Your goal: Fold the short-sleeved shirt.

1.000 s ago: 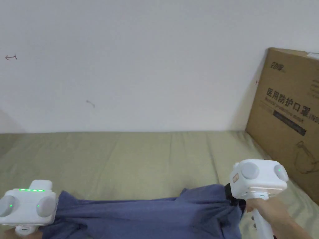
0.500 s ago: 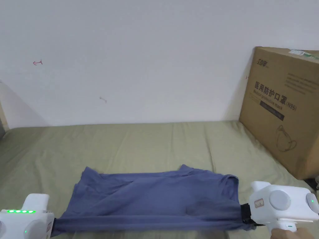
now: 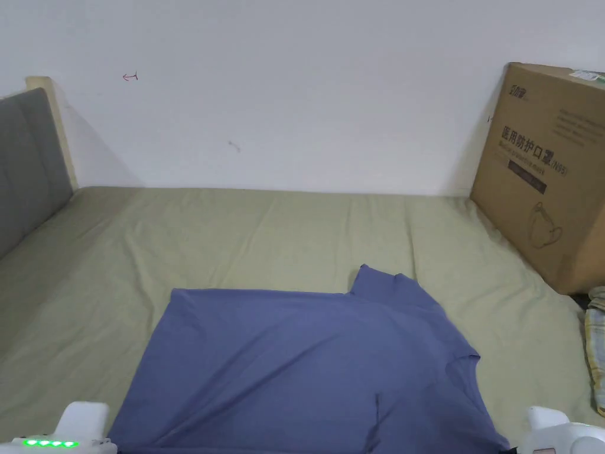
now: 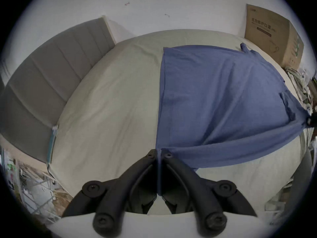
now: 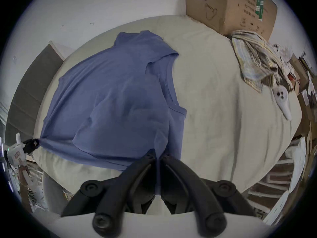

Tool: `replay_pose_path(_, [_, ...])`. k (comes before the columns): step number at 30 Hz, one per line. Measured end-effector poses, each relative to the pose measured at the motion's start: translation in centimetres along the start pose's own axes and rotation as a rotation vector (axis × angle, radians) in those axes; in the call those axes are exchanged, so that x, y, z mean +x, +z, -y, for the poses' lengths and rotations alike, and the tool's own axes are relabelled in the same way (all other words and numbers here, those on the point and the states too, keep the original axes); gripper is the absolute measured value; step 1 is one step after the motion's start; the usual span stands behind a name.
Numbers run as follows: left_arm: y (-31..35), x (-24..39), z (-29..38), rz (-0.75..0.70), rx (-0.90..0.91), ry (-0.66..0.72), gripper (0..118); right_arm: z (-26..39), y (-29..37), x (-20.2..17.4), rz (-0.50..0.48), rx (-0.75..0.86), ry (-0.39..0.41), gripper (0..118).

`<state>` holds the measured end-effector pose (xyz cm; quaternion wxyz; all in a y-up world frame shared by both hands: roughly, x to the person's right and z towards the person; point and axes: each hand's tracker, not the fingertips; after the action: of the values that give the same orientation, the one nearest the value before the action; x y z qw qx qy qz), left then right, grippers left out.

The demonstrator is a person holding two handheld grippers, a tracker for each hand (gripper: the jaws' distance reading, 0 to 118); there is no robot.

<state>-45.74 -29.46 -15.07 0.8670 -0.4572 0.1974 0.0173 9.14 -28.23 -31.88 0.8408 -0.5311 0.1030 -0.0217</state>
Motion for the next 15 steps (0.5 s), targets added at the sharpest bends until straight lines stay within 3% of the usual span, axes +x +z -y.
replay_pose_path(2, [-0.4,0.0,0.0,0.007,-0.001,-0.014,7,0.2,-0.4,-0.1,0.003,0.008,-0.008,4])
replay_pose_path(3, [-0.4,0.4,0.1,0.007,-0.004,-0.015,24,0.2,-0.5,-0.1,0.006,0.011,-0.010,11])
replay_pose_path(5, [-0.4,0.1,-0.1,0.012,-0.010,-0.027,74,0.2,-0.6,-0.3,0.021,0.011,0.002,41])
replay_pose_path(6, [-0.4,-0.2,-0.2,0.010,-0.008,-0.027,94,0.2,-0.4,-0.5,0.050,0.022,0.030,63])
replay_pose_path(13, [4.3,-0.6,-1.3,0.085,0.093,0.000,95,-0.6,2.8,-1.7,0.007,0.111,0.055,63])
replay_pose_path(14, [4.8,-0.7,-1.3,0.090,0.103,-0.003,90,-0.6,3.1,-2.1,0.007,0.116,0.059,59])
replay_pose_path(15, [6.0,-0.2,-1.2,0.097,0.116,-0.004,70,-0.5,3.3,-2.4,0.000,0.126,0.069,39])
